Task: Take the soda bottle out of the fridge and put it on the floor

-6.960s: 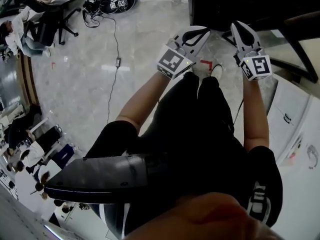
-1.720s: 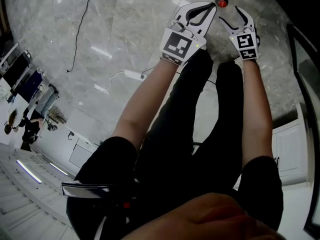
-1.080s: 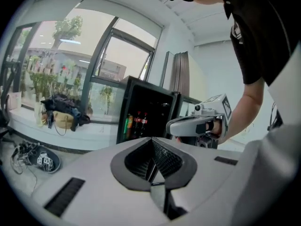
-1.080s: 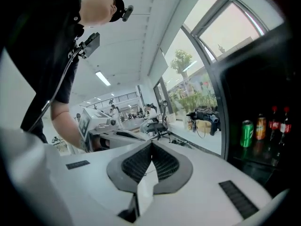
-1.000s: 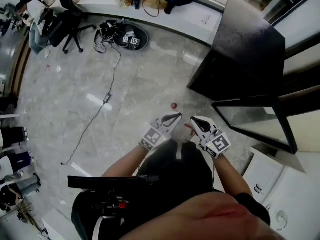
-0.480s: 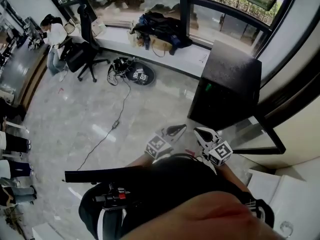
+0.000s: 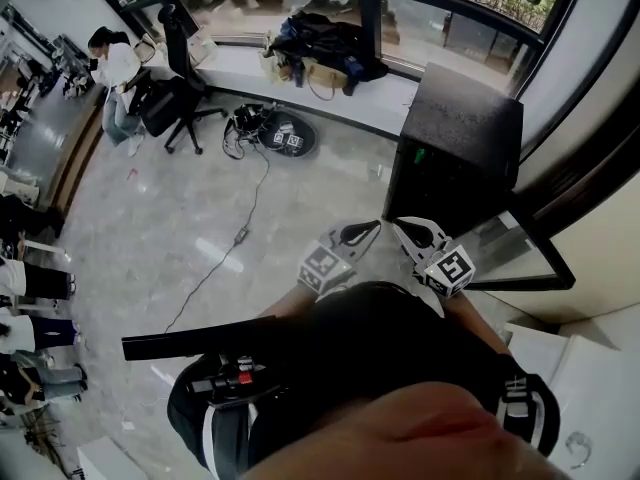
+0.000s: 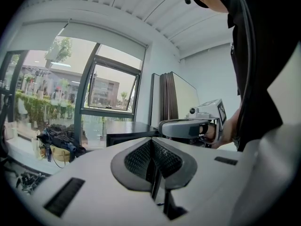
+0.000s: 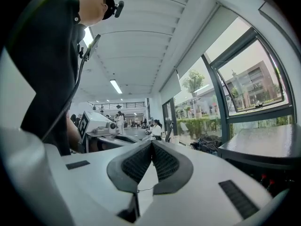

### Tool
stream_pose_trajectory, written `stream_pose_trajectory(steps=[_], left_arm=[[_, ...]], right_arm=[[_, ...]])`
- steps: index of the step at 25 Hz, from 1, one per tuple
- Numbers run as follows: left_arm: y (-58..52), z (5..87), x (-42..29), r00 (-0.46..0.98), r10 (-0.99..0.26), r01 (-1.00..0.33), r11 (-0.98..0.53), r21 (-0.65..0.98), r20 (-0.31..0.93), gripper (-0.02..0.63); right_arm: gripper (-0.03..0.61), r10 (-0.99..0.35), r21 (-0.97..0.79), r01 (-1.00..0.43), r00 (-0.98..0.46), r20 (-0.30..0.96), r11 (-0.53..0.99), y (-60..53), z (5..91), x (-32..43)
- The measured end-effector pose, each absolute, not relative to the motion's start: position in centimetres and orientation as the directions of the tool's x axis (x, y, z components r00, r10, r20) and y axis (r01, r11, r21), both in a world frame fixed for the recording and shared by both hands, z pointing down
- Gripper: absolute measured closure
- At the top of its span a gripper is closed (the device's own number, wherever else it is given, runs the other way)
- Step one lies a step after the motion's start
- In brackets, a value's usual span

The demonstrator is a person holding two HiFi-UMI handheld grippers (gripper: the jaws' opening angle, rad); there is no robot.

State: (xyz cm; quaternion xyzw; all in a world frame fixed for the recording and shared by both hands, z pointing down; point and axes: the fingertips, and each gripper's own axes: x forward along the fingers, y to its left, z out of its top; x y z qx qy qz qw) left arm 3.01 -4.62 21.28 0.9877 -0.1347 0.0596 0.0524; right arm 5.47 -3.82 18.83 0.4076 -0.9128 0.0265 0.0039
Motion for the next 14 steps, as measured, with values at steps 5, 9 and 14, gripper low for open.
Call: stream_pose_trajectory(steps=[5,9,14], left_arm=[[-4.8,20.5,3.3,0.954,-0.273,-0.283,-0.956,0.077,0.123,0.611],[-4.9,20.0,3.6,0.953,-0.282,-0.290,-0.955,0.065,0.109,0.611],[-4.2,20.0,3.7,0.953,-0.286,-0.291,-0.955,0.048,0.099,0.611]], right_arm=[[0.566,-0.754,-0.024,-0.755,-0.656,0.028,0.656,-4.3,18.2,6.3],[0.566,-0.754,-0.019,-0.755,-0.656,0.036,0.656,-4.2,18.1,6.7],[0.566,-0.758,-0.039,-0.758,-0.652,0.036,0.651,-3.2,18.6,6.7]])
